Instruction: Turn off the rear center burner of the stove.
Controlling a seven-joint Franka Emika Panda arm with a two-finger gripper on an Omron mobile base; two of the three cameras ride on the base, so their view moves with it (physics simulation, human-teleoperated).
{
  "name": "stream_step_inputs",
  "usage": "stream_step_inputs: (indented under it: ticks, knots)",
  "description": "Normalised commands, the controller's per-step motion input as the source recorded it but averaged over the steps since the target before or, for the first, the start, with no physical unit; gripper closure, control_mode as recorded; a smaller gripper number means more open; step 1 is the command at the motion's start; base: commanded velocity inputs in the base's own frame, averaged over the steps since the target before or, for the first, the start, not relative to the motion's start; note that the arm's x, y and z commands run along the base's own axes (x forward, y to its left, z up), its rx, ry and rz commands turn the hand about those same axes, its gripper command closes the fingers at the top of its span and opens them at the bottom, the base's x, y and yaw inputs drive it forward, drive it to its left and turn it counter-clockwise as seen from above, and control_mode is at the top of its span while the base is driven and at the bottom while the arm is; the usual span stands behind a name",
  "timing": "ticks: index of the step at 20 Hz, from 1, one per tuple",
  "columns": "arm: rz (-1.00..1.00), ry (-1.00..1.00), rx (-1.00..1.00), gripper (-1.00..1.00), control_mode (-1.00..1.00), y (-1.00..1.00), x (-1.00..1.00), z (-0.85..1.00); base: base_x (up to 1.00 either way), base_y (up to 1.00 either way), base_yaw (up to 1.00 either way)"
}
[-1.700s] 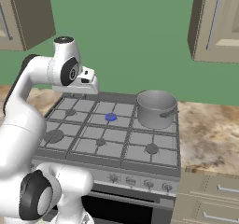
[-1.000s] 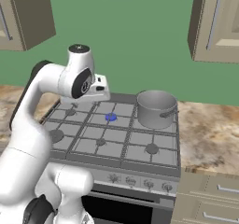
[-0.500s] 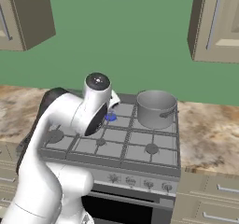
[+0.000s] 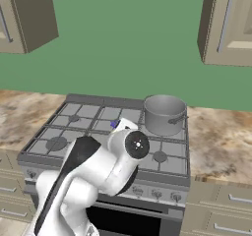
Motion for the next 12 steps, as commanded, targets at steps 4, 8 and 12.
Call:
stream_step_inputs:
  ticks: [4,8,12]
  knots:
    - [0.41,-0.50,-0.11,-1.00,-1.00,-0.04,-0.47,-0.30,0.00,0.00,0.00]
    - [0.29,-0.38,-0.14,-1.00,-1.00,0.00,-0.31,-0.29,0.00,0.00,0.00]
    - [0.15,-0.21,-0.12,-1.00,-1.00,0.00,-0.19,-0.29,0.00,0.00,0.00]
